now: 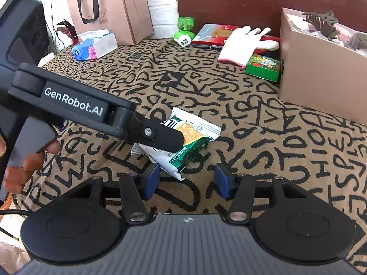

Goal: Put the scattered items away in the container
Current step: 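Carry the snack packet with the left gripper over the cardboard box, then open the left gripper to drop the packet into the box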

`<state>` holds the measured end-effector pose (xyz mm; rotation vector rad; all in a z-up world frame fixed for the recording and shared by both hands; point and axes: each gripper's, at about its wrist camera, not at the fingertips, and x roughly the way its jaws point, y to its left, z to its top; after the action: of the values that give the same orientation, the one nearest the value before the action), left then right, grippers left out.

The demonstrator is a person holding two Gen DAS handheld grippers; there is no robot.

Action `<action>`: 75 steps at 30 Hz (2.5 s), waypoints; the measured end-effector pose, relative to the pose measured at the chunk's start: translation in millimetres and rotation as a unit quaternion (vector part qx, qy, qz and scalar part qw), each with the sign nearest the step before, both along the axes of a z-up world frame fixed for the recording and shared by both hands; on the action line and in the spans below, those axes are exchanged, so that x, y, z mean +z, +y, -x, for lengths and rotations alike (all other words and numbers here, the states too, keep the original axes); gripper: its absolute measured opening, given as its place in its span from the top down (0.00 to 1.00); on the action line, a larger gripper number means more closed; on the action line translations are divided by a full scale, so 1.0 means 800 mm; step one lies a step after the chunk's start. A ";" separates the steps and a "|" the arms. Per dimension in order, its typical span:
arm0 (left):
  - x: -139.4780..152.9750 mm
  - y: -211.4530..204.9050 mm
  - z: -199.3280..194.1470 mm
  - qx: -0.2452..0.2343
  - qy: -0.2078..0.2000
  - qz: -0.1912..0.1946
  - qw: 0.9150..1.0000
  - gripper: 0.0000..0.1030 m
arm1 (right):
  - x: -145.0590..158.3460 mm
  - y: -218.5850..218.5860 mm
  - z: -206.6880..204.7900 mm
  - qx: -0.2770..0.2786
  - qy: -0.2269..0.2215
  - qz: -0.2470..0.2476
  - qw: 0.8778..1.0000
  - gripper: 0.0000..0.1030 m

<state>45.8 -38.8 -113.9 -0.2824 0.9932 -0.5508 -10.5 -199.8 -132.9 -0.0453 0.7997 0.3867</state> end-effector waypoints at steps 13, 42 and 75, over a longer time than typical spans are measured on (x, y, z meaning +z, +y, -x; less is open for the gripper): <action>-0.006 -0.004 -0.006 0.002 0.015 0.005 1.000 0.26 | 0.002 0.010 -0.007 0.024 -0.009 -0.009 1.000 0.45; 0.089 -0.108 -0.017 -0.034 -0.113 -0.046 0.992 0.52 | 0.074 -0.064 -0.020 -0.035 -0.099 -0.027 0.994 0.64; 0.148 -0.346 -0.244 -0.127 -0.173 0.024 0.976 0.49 | 0.127 -0.283 -0.181 -0.185 -0.173 0.001 0.967 0.64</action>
<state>241.3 -315.4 4.4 -0.0968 0.6813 -0.8276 134.5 -426.0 -31.7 0.0351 0.4491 0.0191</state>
